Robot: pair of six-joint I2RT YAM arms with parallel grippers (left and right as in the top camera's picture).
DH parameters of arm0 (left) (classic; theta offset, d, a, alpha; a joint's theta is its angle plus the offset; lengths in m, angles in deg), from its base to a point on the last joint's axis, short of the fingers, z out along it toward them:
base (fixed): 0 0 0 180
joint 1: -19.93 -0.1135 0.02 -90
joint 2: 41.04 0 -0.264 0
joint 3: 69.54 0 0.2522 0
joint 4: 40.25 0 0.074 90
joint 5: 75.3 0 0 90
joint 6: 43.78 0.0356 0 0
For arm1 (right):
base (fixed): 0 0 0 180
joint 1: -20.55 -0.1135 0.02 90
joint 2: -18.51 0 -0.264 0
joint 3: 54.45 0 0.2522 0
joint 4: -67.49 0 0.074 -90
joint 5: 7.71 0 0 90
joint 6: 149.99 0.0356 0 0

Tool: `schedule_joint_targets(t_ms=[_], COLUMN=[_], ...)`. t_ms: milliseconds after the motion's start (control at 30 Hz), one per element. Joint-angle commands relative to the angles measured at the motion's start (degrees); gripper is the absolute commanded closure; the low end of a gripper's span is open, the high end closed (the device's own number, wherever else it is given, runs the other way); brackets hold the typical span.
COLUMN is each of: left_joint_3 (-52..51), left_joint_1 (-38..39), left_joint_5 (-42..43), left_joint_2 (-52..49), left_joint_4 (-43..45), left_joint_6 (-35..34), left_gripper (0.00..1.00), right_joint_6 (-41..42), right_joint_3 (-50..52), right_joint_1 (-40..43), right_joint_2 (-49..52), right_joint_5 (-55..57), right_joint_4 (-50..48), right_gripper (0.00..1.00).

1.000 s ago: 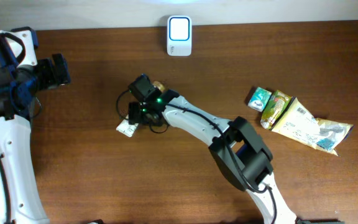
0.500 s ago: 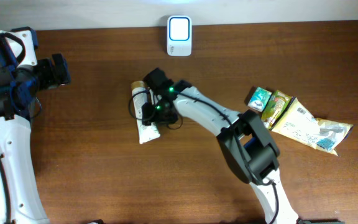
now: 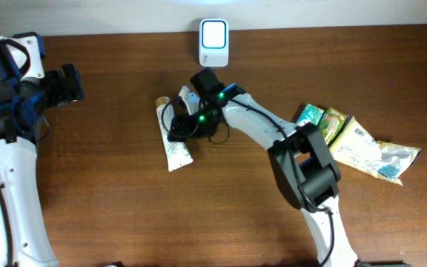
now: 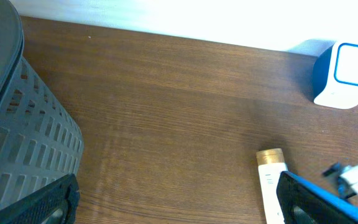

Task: Scan the item barcode
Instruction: 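Lift the white tube with the right gripper toward the scanner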

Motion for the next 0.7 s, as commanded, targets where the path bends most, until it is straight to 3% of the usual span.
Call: schedule_joint_targets(t_ms=[0, 167, 333, 500, 667], left_joint_3=[0.2, 0.2, 0.2, 0.2, 0.2], left_joint_1=[-0.2, -0.2, -0.2, -0.2, -0.2], left_joint_5=[0.0, 0.0, 0.0, 0.0, 0.0], left_joint_2=[0.3, 0.3, 0.3, 0.3, 0.3], left_joint_4=[0.1, 0.1, 0.1, 0.1, 0.1], left_joint_6=[0.1, 0.1, 0.1, 0.1, 0.1], left_gripper=[0.01, 0.01, 0.01, 0.01, 0.01], right_joint_6=[1.9, 1.9, 1.6, -12.9, -25.7], right_joint_3=[0.3, 0.3, 0.1, 0.1, 0.1], right_joint_1=[-1.6, -0.8, 2.2, 8.4, 11.5], right_joint_2=[3.5, 3.5, 2.2, -5.6, -16.4], right_joint_5=[-2.2, -2.4, -7.5, -25.0, -29.9], right_joint_4=[0.5, 1.6, 1.9, 2.9, 11.1], right_gripper=[0.36, 0.93, 0.96, 0.96, 0.96])
